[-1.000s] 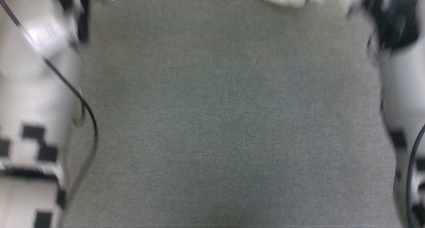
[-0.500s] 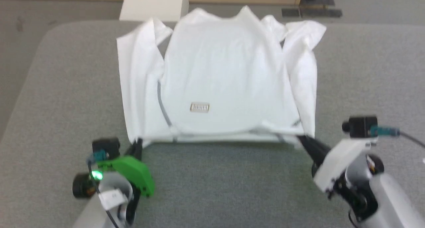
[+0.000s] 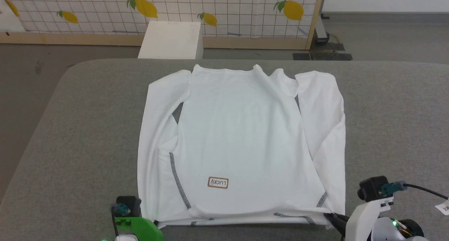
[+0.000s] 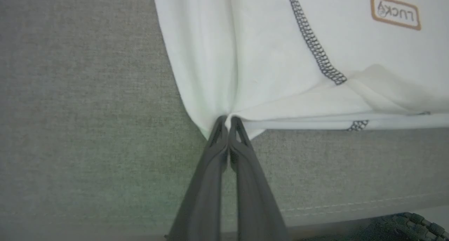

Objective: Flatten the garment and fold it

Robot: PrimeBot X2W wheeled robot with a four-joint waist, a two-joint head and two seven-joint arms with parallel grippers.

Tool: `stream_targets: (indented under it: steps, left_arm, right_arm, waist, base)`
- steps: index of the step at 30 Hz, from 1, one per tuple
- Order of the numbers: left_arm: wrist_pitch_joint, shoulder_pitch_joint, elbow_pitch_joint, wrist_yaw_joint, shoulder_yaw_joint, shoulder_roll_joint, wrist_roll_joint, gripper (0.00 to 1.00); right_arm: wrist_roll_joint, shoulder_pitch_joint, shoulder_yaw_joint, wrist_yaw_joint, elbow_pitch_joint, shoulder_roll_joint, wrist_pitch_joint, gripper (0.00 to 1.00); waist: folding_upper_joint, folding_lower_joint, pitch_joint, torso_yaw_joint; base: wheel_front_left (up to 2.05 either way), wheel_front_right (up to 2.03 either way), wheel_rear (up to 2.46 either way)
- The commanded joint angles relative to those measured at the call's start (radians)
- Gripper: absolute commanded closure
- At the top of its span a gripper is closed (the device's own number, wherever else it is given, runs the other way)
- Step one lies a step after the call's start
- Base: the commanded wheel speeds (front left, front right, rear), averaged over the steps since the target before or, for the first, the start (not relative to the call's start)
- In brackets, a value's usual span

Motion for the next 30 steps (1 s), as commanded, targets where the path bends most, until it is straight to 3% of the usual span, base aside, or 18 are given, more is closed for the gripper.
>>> stream_targets:
  steps: [1, 10, 11, 12, 13, 18, 25, 30]
  left_arm:
    - [0.024, 0.037, 0.008, 0.027, 0.008, 0.039, 0.006, 1.00]
    - [0.074, 0.027, -0.029, 0.038, -0.006, 0.034, -0.005, 1.00]
    - [0.083, 0.025, -0.030, 0.037, -0.004, 0.033, -0.012, 0.96]
    - [0.090, 0.024, -0.032, 0.036, -0.004, 0.034, -0.015, 0.83]
    - [0.122, 0.027, -0.045, 0.039, 0.004, 0.043, -0.033, 0.00]
    - [0.193, 0.052, -0.106, 0.050, 0.029, 0.072, -0.079, 0.00]
    - [0.283, 0.116, -0.291, 0.080, 0.099, 0.132, -0.165, 0.00]
    - [0.173, 0.132, -0.442, 0.117, 0.219, 0.137, -0.196, 0.00]
  right_arm:
    - [-0.033, 0.014, -0.025, -0.003, -0.010, -0.018, 0.020, 1.00]
    - [-0.150, 0.001, 0.013, -0.003, 0.030, 0.034, 0.096, 1.00]
    - [-0.159, -0.004, 0.014, -0.003, 0.039, 0.041, 0.094, 1.00]
    - [-0.165, -0.008, 0.016, -0.003, 0.044, 0.045, 0.092, 0.80]
    - [-0.176, -0.018, 0.014, -0.003, 0.048, 0.055, 0.074, 0.00]
    - [-0.164, -0.016, -0.018, -0.003, 0.019, 0.056, 0.061, 0.00]
    - [-0.100, 0.019, -0.119, -0.003, -0.116, 0.056, 0.091, 0.00]
    - [-0.068, 0.011, -0.242, -0.003, -0.213, 0.080, 0.106, 0.00]
  waist:
    - [-0.0001, 0.0002, 0.007, 0.001]
    - [-0.0001, 0.0002, 0.035, 0.003]
    - [-0.0001, 0.0002, 0.037, 0.003]
    - [-0.0001, 0.0002, 0.038, 0.002]
    - [-0.0001, 0.0002, 0.039, 0.000]
    - [-0.0001, 0.0002, 0.033, -0.003]
    - [-0.0001, 0.0002, 0.022, -0.008]
    - [-0.0001, 0.0002, 0.034, -0.009]
  base:
    - [0.00, 0.00, 0.00]
    - [0.00, 0.00, 0.00]
    - [0.00, 0.00, 0.00]
    - [0.00, 0.00, 0.00]
    - [0.00, 0.00, 0.00]
    - [0.00, 0.00, 0.00]
    - [0.00, 0.00, 0.00]
    - [0.00, 0.00, 0.00]
